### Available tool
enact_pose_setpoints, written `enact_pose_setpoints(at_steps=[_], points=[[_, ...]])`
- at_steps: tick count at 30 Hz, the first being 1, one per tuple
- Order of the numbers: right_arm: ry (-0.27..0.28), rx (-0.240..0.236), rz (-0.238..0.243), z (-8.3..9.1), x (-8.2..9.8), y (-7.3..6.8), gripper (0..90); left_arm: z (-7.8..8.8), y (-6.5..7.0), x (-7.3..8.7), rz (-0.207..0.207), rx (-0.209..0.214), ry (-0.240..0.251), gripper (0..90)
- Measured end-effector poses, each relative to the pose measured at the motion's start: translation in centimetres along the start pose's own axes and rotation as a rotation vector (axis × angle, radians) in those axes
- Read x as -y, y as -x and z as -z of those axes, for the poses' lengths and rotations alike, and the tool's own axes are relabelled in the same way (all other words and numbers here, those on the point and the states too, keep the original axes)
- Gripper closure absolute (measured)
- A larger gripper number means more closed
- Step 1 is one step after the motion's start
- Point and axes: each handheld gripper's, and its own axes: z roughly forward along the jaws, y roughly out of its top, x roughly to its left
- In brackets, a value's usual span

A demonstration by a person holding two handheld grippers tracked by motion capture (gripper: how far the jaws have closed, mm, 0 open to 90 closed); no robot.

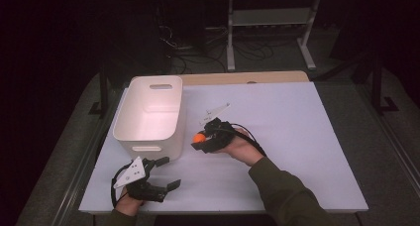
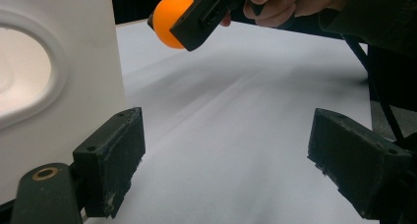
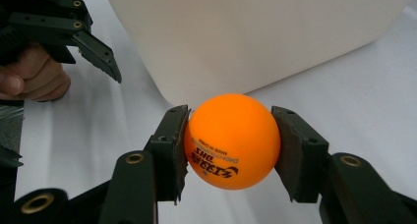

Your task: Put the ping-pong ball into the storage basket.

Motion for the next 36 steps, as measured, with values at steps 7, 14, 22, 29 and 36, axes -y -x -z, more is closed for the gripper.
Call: enact_pose_setpoints(at_steps=[7, 14, 22, 29, 36], points=[[0.007, 0.003, 0.006, 0.5, -0.5, 0.0, 49.8, 0.0, 0.0, 0.0, -0.002, 0.000, -0.003, 14.0], [0.015, 0.000, 0.006, 1.2, -1.1, 0.0, 49.8, 0.0, 0.0, 0.0, -0.003, 0.000, -0.004, 14.0], [0.026, -0.006, 0.000, 1.9, -1.6, 0.1, 49.8, 0.0, 0.0, 0.0, -0.003, 0.000, -0.002, 14.0], [0.034, -0.008, 0.007, 2.4, -2.2, 0.3, 49.8, 0.0, 0.0, 0.0, -0.004, 0.001, -0.003, 14.0], [0.049, -0.007, 0.011, 3.0, -2.9, 0.3, 49.8, 0.0, 0.0, 0.0, -0.003, 0.000, -0.002, 14.0]])
